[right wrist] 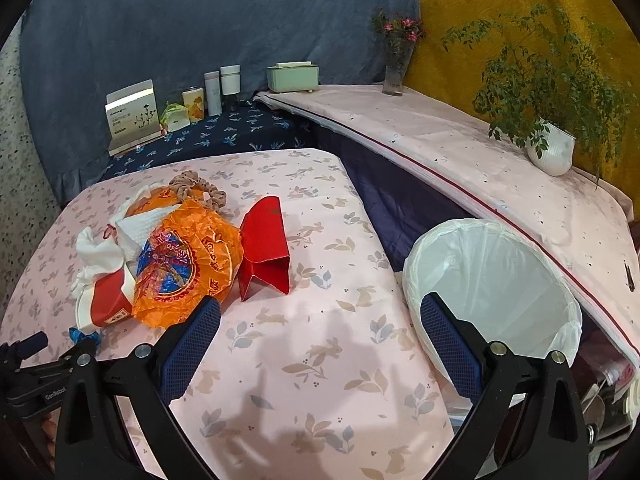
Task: Collect trash
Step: 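Grasp the blue tape measure with the left tool while the right tool grasps the red box, then carry the red box and blue tape to the bin and open both tools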
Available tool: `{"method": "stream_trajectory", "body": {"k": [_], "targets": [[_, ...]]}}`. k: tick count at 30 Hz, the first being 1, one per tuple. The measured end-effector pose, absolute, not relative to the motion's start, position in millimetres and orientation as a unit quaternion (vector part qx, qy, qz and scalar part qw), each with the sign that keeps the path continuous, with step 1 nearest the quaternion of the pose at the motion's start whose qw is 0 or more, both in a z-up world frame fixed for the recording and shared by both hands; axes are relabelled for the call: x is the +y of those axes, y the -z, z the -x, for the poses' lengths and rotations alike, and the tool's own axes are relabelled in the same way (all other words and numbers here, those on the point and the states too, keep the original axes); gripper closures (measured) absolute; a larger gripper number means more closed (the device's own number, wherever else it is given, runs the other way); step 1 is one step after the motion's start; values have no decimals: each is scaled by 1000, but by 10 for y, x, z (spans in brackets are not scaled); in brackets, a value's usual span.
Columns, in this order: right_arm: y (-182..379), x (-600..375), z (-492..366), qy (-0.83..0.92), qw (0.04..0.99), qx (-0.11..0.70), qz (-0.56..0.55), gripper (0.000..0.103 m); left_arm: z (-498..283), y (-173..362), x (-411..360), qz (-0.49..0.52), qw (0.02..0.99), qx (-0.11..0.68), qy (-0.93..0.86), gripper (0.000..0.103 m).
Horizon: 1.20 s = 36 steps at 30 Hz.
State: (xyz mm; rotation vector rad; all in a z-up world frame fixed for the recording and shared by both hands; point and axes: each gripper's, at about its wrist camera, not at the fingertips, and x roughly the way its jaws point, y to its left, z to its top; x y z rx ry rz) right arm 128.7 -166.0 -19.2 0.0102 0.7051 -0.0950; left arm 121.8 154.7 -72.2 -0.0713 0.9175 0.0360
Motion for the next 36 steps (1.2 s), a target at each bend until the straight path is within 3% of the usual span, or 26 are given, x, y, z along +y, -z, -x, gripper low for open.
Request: {"method": "stream_trajectory", "body": {"k": [8, 10, 18, 28, 30, 36], "targets": [[280, -1579, -1429, 36, 933, 359, -5, 7, -1249, 812, 1621, 55, 887, 458, 23, 51], [301, -1553, -1449, 31, 932, 362, -6, 8, -1233, 804, 1613, 57, 886, 458, 34, 72], [312, -1447, -1507, 6, 929, 371, -1, 33, -1095, 572, 1619, 65, 899, 431, 40, 76], [323, -1493, -1837, -4, 925, 380, -21, 51, -1288, 74, 1544, 71, 917, 389, 42, 77], [357, -1510, -1947, -3, 922, 386, -26, 58, -1386, 29, 1456, 66, 919, 385, 47, 77], [465, -1521, -2225, -6, 916, 401, -24, 66, -1630, 41, 1229, 61, 918, 387, 59, 77]]}}
